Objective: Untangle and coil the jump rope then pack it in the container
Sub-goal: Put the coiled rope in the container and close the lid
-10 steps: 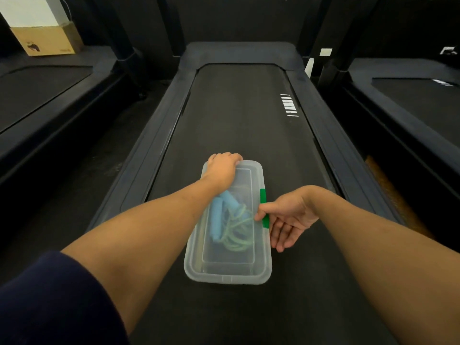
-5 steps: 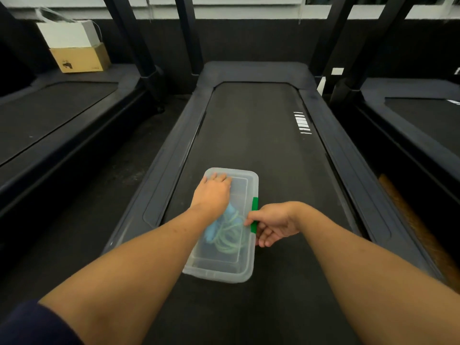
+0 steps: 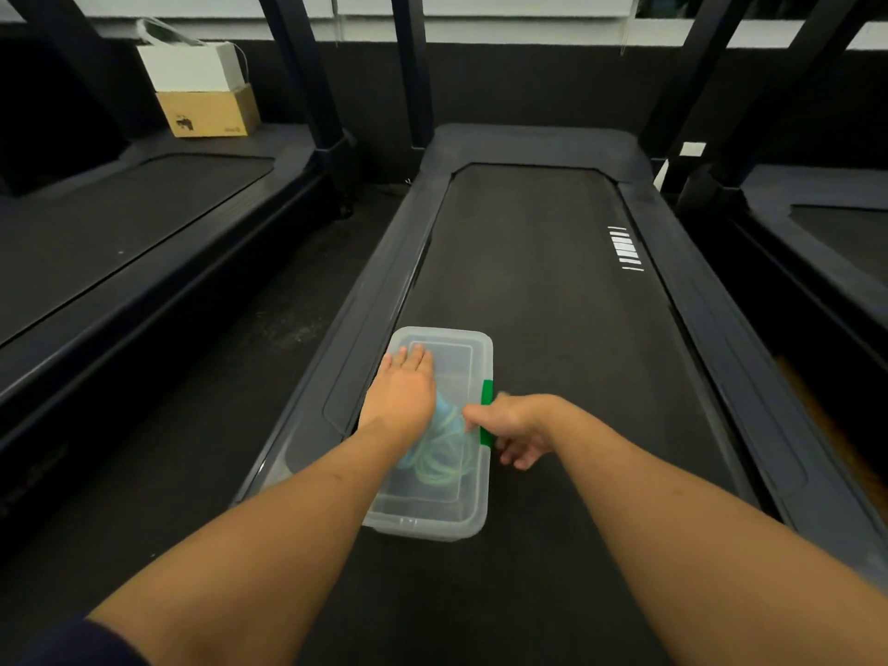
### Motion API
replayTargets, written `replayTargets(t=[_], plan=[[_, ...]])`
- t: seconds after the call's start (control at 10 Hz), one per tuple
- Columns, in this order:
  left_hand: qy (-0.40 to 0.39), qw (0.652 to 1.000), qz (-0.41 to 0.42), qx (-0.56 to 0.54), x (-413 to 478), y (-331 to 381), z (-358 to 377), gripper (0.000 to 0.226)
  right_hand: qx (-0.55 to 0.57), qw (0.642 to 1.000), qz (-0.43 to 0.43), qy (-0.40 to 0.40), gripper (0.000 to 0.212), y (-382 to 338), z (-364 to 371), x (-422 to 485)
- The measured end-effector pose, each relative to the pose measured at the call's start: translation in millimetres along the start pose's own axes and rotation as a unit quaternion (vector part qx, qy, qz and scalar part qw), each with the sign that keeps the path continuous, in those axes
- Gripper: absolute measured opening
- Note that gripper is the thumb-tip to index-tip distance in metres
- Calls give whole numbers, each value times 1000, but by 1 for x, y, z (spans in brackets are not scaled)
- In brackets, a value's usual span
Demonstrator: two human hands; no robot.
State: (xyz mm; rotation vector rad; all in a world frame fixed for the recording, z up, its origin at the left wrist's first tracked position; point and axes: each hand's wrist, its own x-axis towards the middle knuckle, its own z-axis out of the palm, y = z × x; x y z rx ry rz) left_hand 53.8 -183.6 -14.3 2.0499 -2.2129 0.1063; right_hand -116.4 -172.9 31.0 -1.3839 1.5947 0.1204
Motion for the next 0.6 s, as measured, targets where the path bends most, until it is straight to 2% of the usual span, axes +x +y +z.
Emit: replayTargets(t=[0.1, 0.2, 0.3, 0.5, 0.6], plan=[[-23, 1000, 14, 2, -2, -1, -3, 56, -241, 931, -111, 250, 88, -3, 13, 1], [-28, 999, 43, 7, -9, 2, -10, 59, -338, 860, -212, 317, 67, 1, 34, 0], [-40, 998, 36, -34, -25, 9, -9, 65, -285, 908, -184, 245, 59, 9, 54, 2], [-18, 999, 21, -47, -29, 8, -2, 72, -280, 896, -203, 278, 61, 12, 58, 7], [-38, 999, 28, -18, -19, 12, -15, 66, -257, 883, -208, 334, 67, 16, 40, 7]])
